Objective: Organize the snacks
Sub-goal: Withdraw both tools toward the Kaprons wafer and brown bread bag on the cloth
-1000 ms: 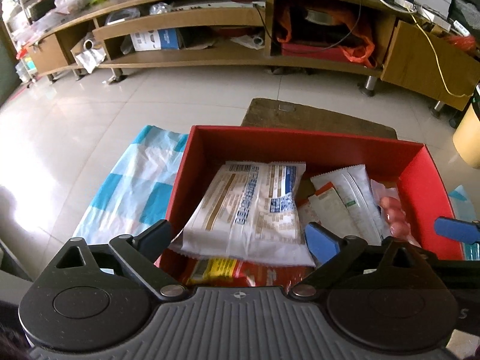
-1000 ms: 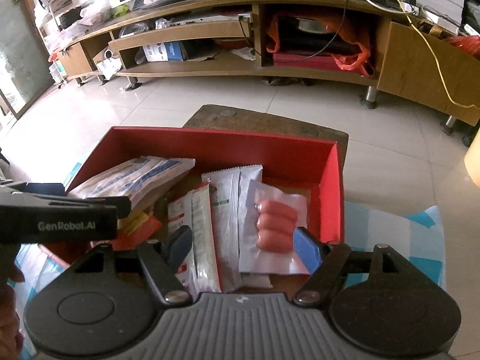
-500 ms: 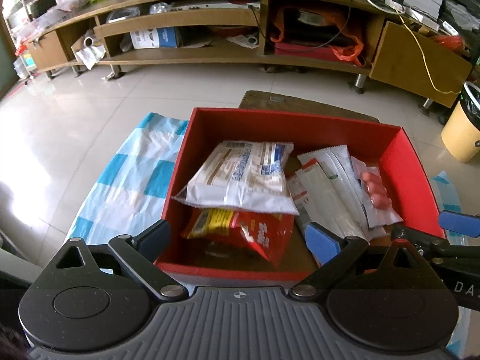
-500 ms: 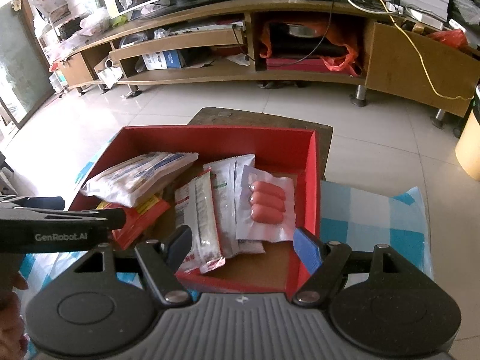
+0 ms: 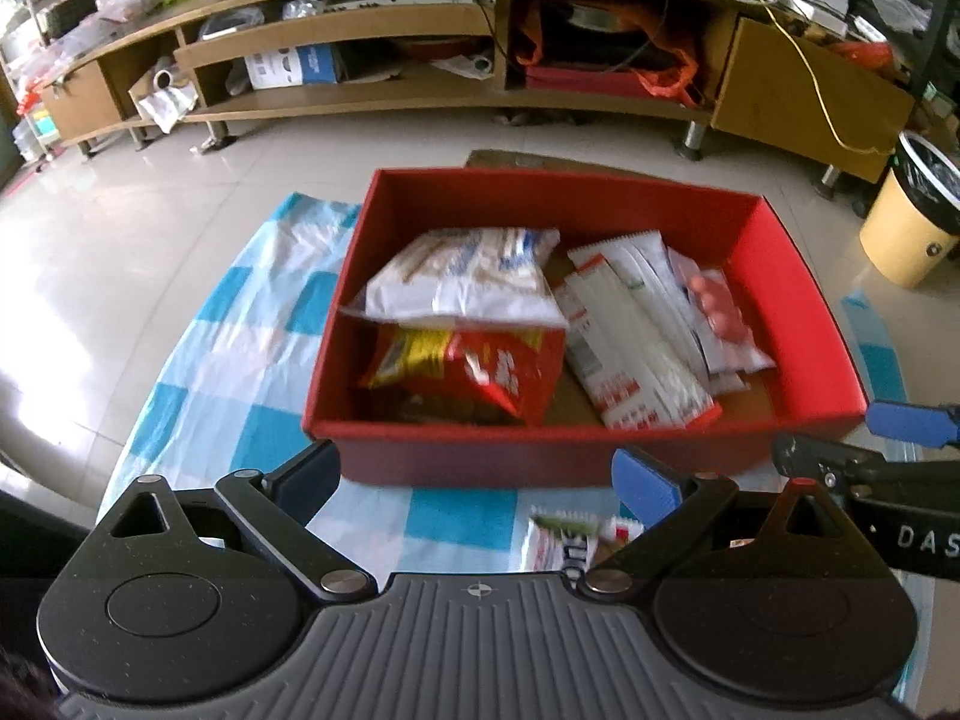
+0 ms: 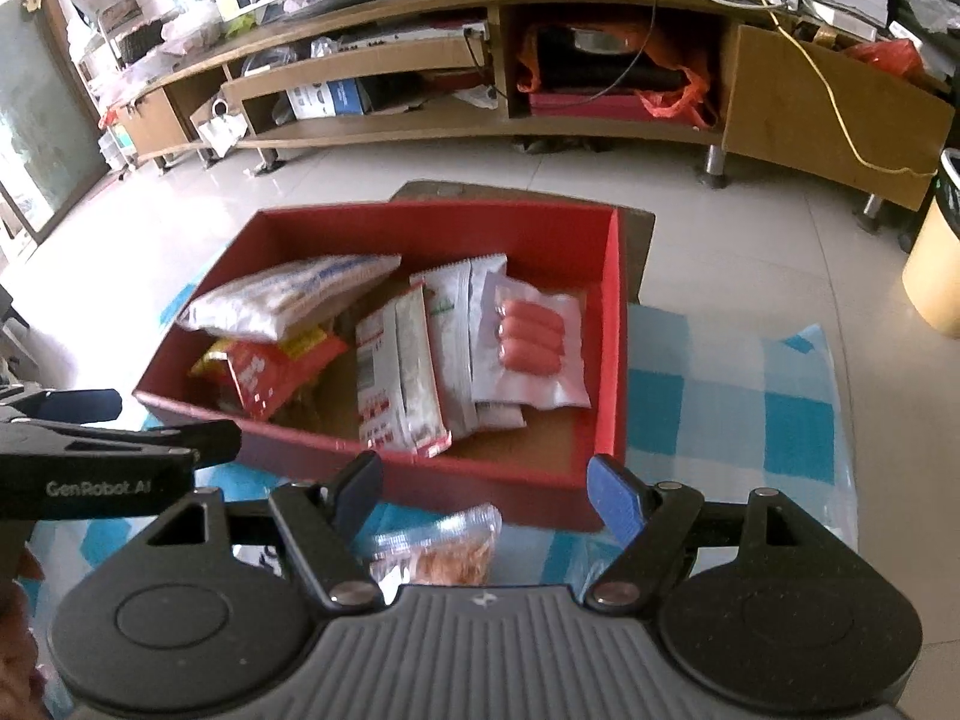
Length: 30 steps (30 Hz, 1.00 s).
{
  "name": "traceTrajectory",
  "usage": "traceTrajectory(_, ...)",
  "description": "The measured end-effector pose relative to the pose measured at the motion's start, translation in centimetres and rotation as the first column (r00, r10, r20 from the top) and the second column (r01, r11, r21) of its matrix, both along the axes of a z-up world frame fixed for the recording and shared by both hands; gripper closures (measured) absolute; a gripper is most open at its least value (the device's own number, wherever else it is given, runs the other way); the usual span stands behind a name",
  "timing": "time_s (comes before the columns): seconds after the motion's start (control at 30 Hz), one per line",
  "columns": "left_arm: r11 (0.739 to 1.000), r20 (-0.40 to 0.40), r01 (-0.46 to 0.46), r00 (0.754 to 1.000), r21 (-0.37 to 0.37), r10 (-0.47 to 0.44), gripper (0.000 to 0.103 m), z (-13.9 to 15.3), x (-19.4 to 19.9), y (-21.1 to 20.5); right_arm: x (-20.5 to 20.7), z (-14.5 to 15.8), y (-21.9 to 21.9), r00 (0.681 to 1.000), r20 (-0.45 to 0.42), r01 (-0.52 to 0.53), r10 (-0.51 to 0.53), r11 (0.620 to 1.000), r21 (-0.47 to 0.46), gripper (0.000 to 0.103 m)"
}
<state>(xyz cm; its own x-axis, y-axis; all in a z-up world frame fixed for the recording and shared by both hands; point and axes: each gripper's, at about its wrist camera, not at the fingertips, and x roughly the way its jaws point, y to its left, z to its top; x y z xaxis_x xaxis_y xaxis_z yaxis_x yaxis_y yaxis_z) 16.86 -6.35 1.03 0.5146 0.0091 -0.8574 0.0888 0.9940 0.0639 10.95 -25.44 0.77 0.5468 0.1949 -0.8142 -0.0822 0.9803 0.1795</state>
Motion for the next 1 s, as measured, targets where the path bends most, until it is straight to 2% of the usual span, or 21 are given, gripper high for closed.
traceTrajectory(0.33,0.998,-0.087,0.057,0.995,0.004,-0.057,0.002,-2.8,-2.1,-1.2,-1.7,0.1,-0.2,1.000,-0.009,-0.006,0.006,1.000,0.007,0.029)
traceTrajectory(0.43,0.998,-0.125,0.060,0.990,0.017,-0.057,0.002,-4.1,-2.0,-1.6,-2.1,0.3,-0.1,1.000,-0.010,-0.006,0.006,1.000,0.013,0.029)
traceTrajectory(0.57,0.998,-0.168,0.059,0.984,-0.006,-0.060,0.003,-5.3,-1.7,-2.1,-2.4,0.3,0.0,1.000,-0.013,-0.018,0.019,1.000,0.023,0.029)
traceTrajectory(0.77,0.999,-0.207,0.033,0.978,0.022,-0.028,0.003,-7.2,-0.8,-2.0,-2.3,-0.3,-0.4,0.999,-0.041,-0.016,0.018,0.999,0.043,0.029)
traceTrajectory(1.0,0.999,-0.219,0.041,0.975,0.011,-0.037,0.011,-6.9,-1.8,-1.2,-2.1,-0.7,-0.5,0.997,-0.069,-0.016,0.021,0.998,0.066,0.029)
